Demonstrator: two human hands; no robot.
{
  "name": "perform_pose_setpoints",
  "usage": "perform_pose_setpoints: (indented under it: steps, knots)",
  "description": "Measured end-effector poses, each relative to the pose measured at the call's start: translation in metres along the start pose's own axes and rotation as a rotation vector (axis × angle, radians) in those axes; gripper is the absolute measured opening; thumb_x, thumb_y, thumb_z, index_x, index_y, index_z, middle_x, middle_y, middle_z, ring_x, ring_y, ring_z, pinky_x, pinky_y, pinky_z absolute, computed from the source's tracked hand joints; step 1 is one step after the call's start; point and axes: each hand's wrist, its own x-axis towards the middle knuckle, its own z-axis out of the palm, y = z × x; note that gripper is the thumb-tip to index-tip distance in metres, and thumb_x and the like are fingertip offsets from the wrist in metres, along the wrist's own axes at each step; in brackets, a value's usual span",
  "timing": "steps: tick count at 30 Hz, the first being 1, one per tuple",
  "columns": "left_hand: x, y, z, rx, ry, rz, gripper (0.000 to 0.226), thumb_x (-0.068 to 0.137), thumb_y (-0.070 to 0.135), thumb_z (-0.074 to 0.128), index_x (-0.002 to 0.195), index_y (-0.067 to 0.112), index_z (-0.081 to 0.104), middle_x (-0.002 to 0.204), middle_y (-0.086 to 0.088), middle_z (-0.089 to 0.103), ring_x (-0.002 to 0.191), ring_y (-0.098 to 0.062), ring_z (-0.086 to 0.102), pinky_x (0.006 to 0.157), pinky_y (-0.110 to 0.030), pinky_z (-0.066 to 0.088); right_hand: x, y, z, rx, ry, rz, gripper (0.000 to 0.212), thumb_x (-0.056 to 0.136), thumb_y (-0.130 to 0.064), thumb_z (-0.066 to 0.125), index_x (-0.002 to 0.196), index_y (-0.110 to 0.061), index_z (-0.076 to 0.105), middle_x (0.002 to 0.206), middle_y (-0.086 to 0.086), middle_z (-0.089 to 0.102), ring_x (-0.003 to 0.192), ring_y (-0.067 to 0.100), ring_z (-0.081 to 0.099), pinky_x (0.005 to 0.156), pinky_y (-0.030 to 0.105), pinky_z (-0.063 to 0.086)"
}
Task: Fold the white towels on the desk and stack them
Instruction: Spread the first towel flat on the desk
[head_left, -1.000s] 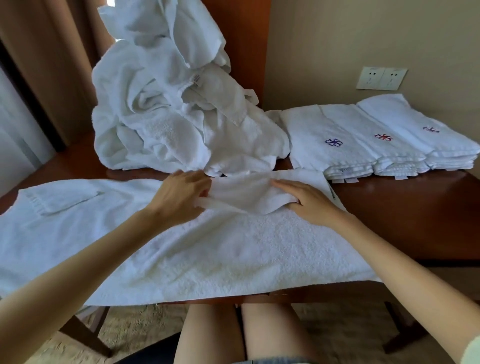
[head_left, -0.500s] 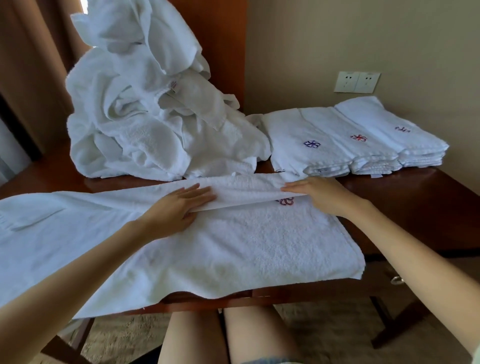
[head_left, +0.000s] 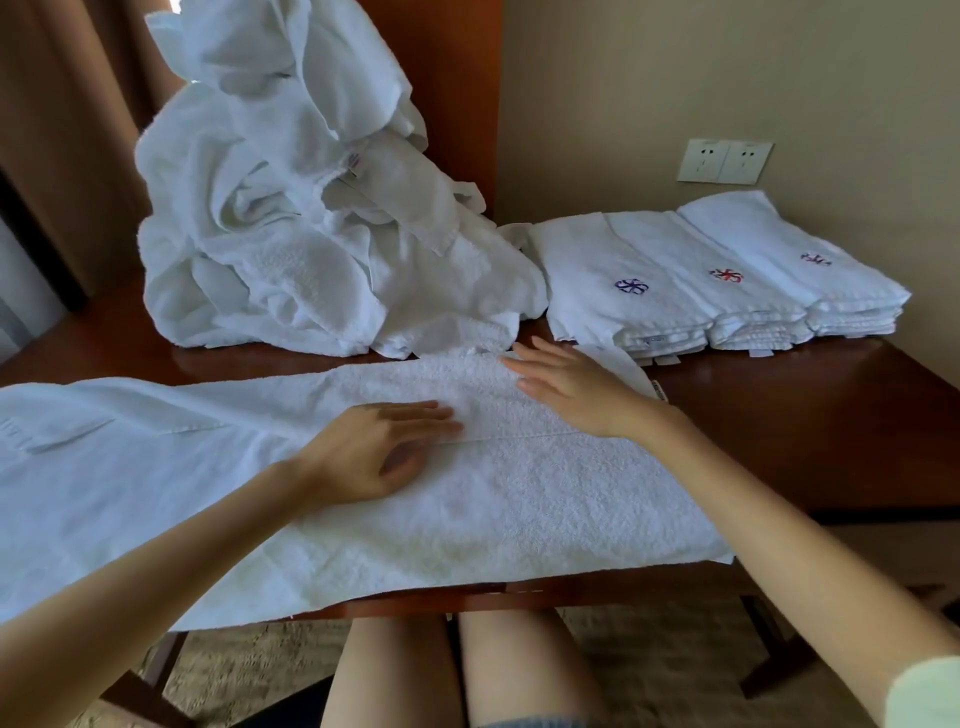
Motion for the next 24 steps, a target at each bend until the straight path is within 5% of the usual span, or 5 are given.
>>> perform_pose_setpoints:
  steps: [4, 8, 14, 20, 24]
  knots:
    - [-0.015, -0.014, -0.009, 0.123, -0.026, -0.140, 0.063, 0.089, 0.056, 0.032, 0.144, 0.027, 0.044, 0.146, 0.008, 0.045, 0.140, -0.011, 0.034, 0.111, -0.025, 0.026, 0.036, -0.052, 0.029, -0.074, -0.012, -0.122, 0.048, 0.107, -0.036, 0.022, 0.154, -0.027, 0.015, 0.163, -0.004, 0.002, 0.149, 0.013, -0.006, 0.117, 0.032, -0.008]
    - [-0.080, -0.058, -0.036, 0.157, 0.001, -0.497, 0.080, 0.082, 0.073, 0.025, 0.149, 0.030, 0.032, 0.153, 0.004, 0.037, 0.145, -0.013, 0.024, 0.118, -0.030, 0.011, 0.078, -0.110, 0.046, -0.061, -0.035, -0.264, 0.048, 0.107, -0.033, 0.026, 0.154, -0.025, 0.017, 0.163, -0.003, 0.004, 0.149, 0.011, -0.002, 0.118, 0.031, -0.005]
    - [-0.197, -0.115, -0.072, 0.101, 0.215, -1.214, 0.078, 0.093, 0.049, 0.051, 0.154, 0.016, 0.015, 0.159, -0.014, 0.017, 0.147, -0.032, 0.015, 0.117, -0.053, 0.014, 0.146, -0.219, 0.073, 0.045, -0.083, -0.412, 0.067, 0.098, -0.044, 0.049, 0.153, -0.018, 0.022, 0.161, -0.002, 0.016, 0.148, 0.011, 0.013, 0.116, 0.027, 0.008]
    - [-0.220, -0.137, -0.072, 0.041, 0.314, -1.237, 0.086, 0.091, 0.046, 0.057, 0.154, 0.016, 0.007, 0.158, -0.013, 0.022, 0.140, -0.032, 0.031, 0.113, -0.042, 0.026, 0.201, -0.274, 0.107, 0.061, -0.013, -0.353, 0.059, 0.100, -0.033, 0.049, 0.152, -0.020, 0.026, 0.152, 0.001, 0.037, 0.136, 0.023, 0.038, 0.104, 0.038, 0.036]
    - [-0.213, -0.165, -0.078, 0.045, 0.462, -1.260, 0.053, 0.091, 0.044, 0.059, 0.134, 0.016, 0.046, 0.132, -0.008, 0.057, 0.112, -0.027, 0.056, 0.089, -0.034, 0.043, 0.218, -0.271, 0.113, -0.020, 0.150, -0.319, 0.059, 0.100, -0.033, 0.047, 0.152, -0.022, 0.024, 0.147, 0.006, 0.043, 0.122, 0.030, 0.052, 0.087, 0.040, 0.046]
